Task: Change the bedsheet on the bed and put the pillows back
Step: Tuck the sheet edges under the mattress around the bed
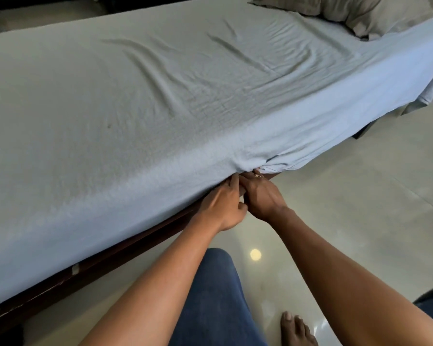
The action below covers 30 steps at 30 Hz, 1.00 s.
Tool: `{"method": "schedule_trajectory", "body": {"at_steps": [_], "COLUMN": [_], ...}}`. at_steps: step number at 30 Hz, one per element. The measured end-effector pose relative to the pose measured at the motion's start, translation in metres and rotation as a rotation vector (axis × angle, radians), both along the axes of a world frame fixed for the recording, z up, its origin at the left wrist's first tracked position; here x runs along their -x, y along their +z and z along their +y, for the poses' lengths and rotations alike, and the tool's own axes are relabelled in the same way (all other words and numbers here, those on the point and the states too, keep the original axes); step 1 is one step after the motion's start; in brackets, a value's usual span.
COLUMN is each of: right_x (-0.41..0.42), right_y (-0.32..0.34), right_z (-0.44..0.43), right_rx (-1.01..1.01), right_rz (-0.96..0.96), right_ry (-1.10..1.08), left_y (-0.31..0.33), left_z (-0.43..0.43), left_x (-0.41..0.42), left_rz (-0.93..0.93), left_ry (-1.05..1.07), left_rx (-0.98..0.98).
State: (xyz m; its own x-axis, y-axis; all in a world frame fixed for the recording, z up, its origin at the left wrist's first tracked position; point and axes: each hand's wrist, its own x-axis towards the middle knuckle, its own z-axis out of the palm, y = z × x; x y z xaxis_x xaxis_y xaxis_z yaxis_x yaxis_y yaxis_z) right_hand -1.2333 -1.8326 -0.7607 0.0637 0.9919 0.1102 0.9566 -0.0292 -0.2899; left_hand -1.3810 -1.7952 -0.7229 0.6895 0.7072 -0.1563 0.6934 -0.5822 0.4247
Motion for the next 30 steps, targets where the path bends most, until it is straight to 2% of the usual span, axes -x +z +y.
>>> {"method": "schedule_trajectory", "body": {"at_steps": [2,4,6,8,9,11,14,17,18,21,25,27,30], "right_x": [-0.005,-0.012,-0.021,-0.026,-0.027,-0.030,-0.035,-0.041,-0.044,-0.063,-0.084,-0.096,-0.120], "right_y": [0.008,0.008,0.007,0.008,0.008,0.006,0.010,0.017,0.015,0.008,0.004,0.002,0.008], "right_z": [-0.014,-0.013,0.002,0.018,0.023,0.028,0.014,-0.013,-0.018,-0.006,0.030,0.031,0.028], "right_rx": [-0.218,-0.267,-0.177,-0.002,0.107,0.203,0.156,-0.123,-0.150,-0.015,0.165,0.198,0.117], "right_rz": [0.083,0.071,0.004,-0.079,-0.128,-0.170,-0.054,0.006,0.000,-0.115,-0.212,-0.240,-0.210], "right_ry": [-0.080,-0.102,-0.094,-0.091,-0.100,-0.103,-0.034,-0.081,-0.110,-0.112,-0.092,0.009,0.148], "left_y": [-0.011,-0.021,-0.025,-0.020,-0.015,-0.003,-0.003,-0.011,-0.012,-0.002,0.003,-0.009,-0.025], "left_z": [0.007,0.004,-0.004,-0.014,-0.020,-0.024,-0.009,0.003,0.002,-0.006,-0.009,-0.007,0.001], "left_x": [0.001,0.000,-0.005,-0.011,-0.014,-0.021,-0.023,-0.024,-0.027,-0.039,-0.065,-0.083,-0.110], "left_rz": [-0.004,0.009,0.071,0.099,0.097,0.066,-0.011,0.040,0.060,0.088,0.035,0.019,0.171], "left_ry": [-0.013,-0.016,-0.021,0.005,0.001,-0.034,-0.027,-0.050,-0.047,0.010,-0.071,-0.114,-0.146], "left_rx": [-0.027,-0.093,-0.155,-0.159,-0.143,-0.141,-0.100,-0.094,-0.096,-0.072,-0.219,-0.275,-0.311]}}
